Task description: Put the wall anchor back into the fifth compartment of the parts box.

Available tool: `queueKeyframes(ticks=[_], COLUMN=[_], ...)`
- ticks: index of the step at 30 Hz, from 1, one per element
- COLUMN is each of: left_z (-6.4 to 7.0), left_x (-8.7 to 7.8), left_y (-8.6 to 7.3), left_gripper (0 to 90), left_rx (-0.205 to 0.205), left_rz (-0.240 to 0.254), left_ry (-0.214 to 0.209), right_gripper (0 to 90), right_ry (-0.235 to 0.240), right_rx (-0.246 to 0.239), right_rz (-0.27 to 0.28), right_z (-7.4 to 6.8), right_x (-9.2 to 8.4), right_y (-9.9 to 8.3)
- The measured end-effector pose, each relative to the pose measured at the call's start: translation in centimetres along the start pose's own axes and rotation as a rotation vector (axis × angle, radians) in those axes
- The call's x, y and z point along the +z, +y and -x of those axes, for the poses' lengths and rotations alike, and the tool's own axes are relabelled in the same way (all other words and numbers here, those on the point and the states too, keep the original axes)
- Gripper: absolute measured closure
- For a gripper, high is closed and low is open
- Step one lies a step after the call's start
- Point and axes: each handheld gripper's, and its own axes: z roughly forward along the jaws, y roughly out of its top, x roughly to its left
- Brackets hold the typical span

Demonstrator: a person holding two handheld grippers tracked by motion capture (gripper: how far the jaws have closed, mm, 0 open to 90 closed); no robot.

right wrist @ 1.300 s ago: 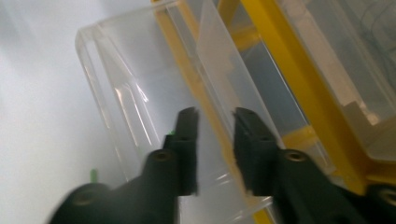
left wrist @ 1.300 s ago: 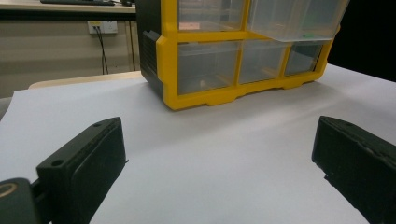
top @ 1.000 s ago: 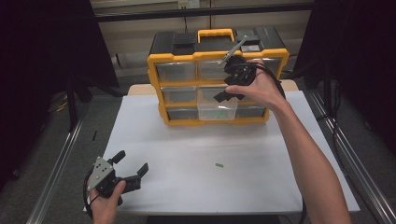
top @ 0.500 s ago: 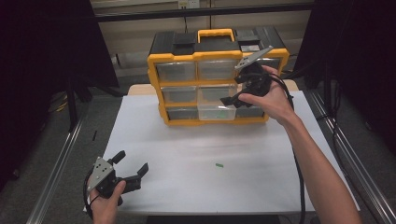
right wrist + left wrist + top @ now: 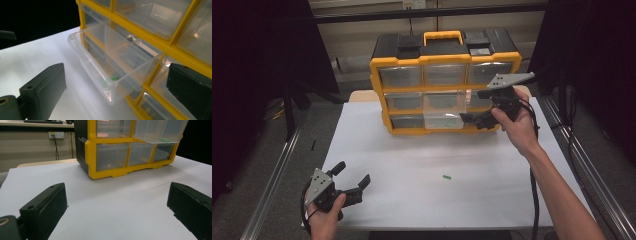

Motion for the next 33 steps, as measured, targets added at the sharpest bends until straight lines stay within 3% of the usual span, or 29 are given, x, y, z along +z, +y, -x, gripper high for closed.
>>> queueKeyframes(ticks=[7, 11, 12, 13, 16, 20, 25, 33], left_z=[0.0, 0.1, -0.2, -0.1, 0.0, 0.1, 0.1, 0.0], left_x=[-0.1, -0.1, -0.3, -0.2, -0.2, -0.2, -0.3, -0.2], left_y=[0.1, 0.0, 0.1, 0.0, 0.1, 0.1, 0.1, 0.1], left_gripper=[2.9, 2.9, 2.9, 2.9, 2.9, 2.9, 2.9, 2.9], left_rx=[0.000, -0.021, 0.015, 0.009, 0.003, 0.002, 0.005, 0.002], left_rz=[0.000, 0.007, -0.009, 0.003, 0.005, 0.008, 0.008, 0.009], left_ry=[0.003, -0.004, 0.010, -0.001, 0.003, -0.001, -0.003, -0.003], right_gripper=[3.0, 2.2, 2.1, 1.9, 3.0, 2.7, 2.6, 4.5], right_ry=[-0.005, 0.020, 0.023, 0.028, 0.040, 0.098, 0.151, 0.266], right_rx=[0.001, 0.030, 0.032, 0.037, 0.010, 0.030, 0.023, 0.020], right_rz=[0.041, 0.069, 0.071, 0.069, -0.001, -0.017, -0.077, -0.233], right_z=[-1.3, -1.8, -2.0, -2.1, -2.8, -3.3, -4.0, -4.9], right_x=[-0.2, -0.3, -0.2, 0.0, 0.9, 1.6, 2.7, 4.7], right_y=[-2.3, -4.1, -4.6, -5.1, -6.5, -7.3, -8.2, -9.0])
